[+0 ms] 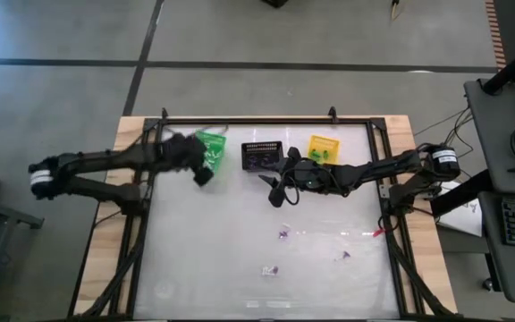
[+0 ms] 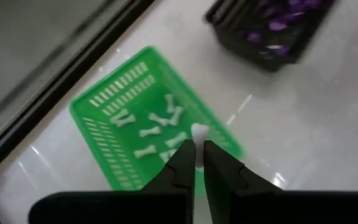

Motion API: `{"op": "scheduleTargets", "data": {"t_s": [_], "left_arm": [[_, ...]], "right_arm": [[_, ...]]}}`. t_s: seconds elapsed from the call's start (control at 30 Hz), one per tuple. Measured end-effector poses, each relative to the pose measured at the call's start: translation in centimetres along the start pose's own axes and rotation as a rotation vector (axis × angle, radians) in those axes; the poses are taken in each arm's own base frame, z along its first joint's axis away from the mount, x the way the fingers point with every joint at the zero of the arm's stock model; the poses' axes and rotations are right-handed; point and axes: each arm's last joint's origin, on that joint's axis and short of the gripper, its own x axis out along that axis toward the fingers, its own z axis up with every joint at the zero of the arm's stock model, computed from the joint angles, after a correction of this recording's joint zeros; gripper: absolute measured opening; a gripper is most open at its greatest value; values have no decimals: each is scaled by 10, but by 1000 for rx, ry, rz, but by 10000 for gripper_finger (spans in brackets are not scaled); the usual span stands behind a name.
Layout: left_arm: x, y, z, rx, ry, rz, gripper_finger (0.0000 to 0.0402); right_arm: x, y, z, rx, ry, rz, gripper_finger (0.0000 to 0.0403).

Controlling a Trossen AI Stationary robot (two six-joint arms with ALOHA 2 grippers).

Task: Sort Halloween decoration
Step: Put the white bone toy into the green basket

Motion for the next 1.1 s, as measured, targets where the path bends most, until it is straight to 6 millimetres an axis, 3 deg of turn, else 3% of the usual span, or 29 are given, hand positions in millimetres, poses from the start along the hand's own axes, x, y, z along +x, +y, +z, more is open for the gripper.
{"op": "scheduleTargets", "data": {"t_s": [0.13,0.27,0.53,0.73,1.1], "left_arm": [[25,32,7,-12,63,10,0],[42,46,7,1,114,8,0],[63,42,2,49,204,6,3],[75,40,-2,54,258,6,36],[69,38,0,45,231,1,109]], "right_arm": [[0,0,-3,9,30,-5,153],[0,-1,-5,3,48,-8,153],[0,-1,-5,2,48,-8,153],[-4,1,-5,31,65,-4,153],[-25,11,-4,106,144,20,153]]}}
